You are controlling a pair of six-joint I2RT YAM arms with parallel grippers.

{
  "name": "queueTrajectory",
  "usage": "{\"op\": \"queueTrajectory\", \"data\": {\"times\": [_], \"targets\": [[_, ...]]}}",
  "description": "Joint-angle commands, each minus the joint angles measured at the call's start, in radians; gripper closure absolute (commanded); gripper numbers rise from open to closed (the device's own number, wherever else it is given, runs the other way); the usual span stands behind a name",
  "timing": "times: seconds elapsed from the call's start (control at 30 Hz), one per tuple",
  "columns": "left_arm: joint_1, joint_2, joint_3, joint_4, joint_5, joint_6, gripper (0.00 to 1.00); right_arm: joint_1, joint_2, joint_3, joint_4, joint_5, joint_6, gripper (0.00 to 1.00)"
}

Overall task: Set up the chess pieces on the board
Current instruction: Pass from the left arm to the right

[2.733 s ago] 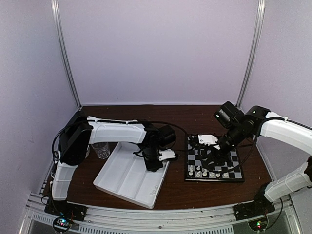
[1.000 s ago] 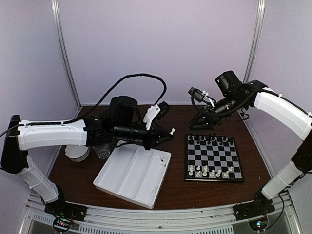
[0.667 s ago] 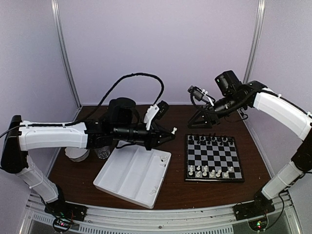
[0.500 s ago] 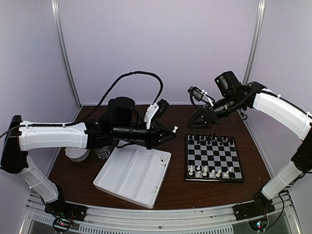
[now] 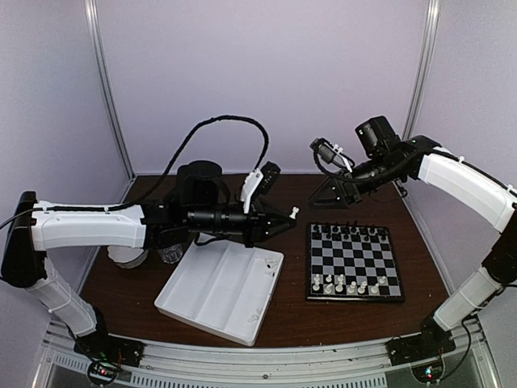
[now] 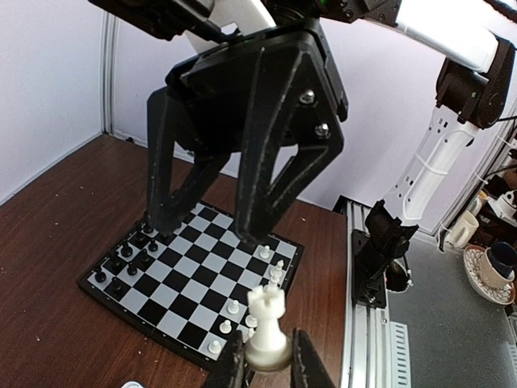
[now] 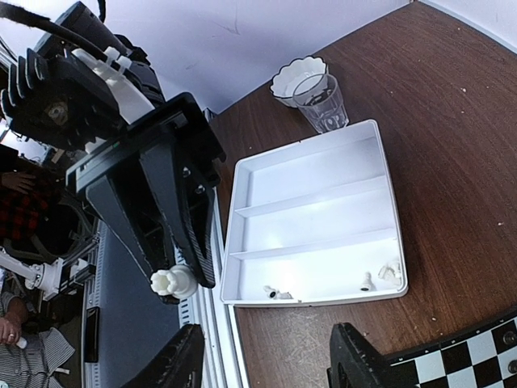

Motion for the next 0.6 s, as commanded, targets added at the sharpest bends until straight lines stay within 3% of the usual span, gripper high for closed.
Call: {"op": "queueTrajectory", "data": {"times": [0.0,0.57], "targets": [[-0.007,-0.001,-0.004,0.055,0.011,-0.009,0.89,-0.005,0.016,0.004,0.041,-0.080,0.032,0.44],[-0.007,0.033,0.021,0.045,0.017,-0.011,0.88,0.056,0.005,0.007,0.003,-0.099,-0.020,0.43]]}}
